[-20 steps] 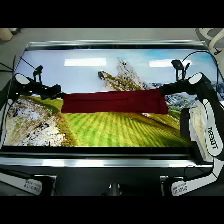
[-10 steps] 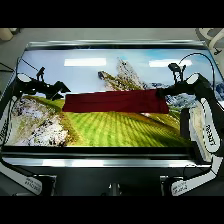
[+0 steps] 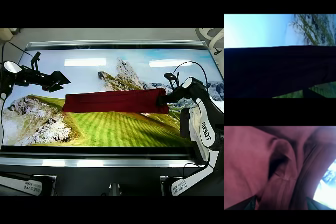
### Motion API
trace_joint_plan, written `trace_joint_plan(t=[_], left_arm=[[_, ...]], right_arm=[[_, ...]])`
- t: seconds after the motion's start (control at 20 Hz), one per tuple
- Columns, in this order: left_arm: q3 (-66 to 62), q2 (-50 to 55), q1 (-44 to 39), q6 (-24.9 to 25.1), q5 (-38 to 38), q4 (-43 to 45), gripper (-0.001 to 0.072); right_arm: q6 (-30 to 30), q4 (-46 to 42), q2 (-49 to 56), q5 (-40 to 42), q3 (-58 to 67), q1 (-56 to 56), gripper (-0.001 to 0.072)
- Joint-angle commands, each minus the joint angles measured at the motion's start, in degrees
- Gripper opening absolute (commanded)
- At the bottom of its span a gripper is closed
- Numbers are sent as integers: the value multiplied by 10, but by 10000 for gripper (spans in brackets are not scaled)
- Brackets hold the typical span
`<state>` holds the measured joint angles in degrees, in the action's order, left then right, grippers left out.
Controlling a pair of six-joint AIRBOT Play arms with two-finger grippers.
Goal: Fold the shirts.
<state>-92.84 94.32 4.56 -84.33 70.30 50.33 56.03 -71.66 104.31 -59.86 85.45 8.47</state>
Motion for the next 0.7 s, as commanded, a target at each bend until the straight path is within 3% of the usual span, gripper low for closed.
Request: trace_joint_plan(t=[0.0, 0.2, 0.25, 0.3, 0.4, 0.45, 0.55, 0.6, 0.65], left_arm=[[-1, -33, -33, 21, 3, 0, 666], [-1, -41, -73, 21, 2, 0, 666], [-1, -41, -84, 21, 2, 0, 666], [-1, -40, -95, 21, 0, 0, 666], [-1, -40, -116, 21, -12, 0, 666], [-1, -40, -126, 21, -21, 0, 666], [-1, -38, -144, 21, -37, 0, 664], [-1, -37, -155, 21, -40, 0, 605], [0, -34, -166, 21, -43, 0, 433]], right_arm=[[32, 4, 20, -3, 0, 0, 720], [42, 81, 32, -6, 0, 0, 707], [42, 98, 32, -11, 0, 0, 639], [42, 108, 32, -19, 1, 0, 531], [42, 112, 32, -35, 1, 0, 162], [40, 112, 30, -44, 1, 0, 17], [14, 113, 13, -52, 1, 0, 16], [-1, 116, 0, -56, 1, 0, 16], [-11, 120, -19, -63, 1, 0, 16]])
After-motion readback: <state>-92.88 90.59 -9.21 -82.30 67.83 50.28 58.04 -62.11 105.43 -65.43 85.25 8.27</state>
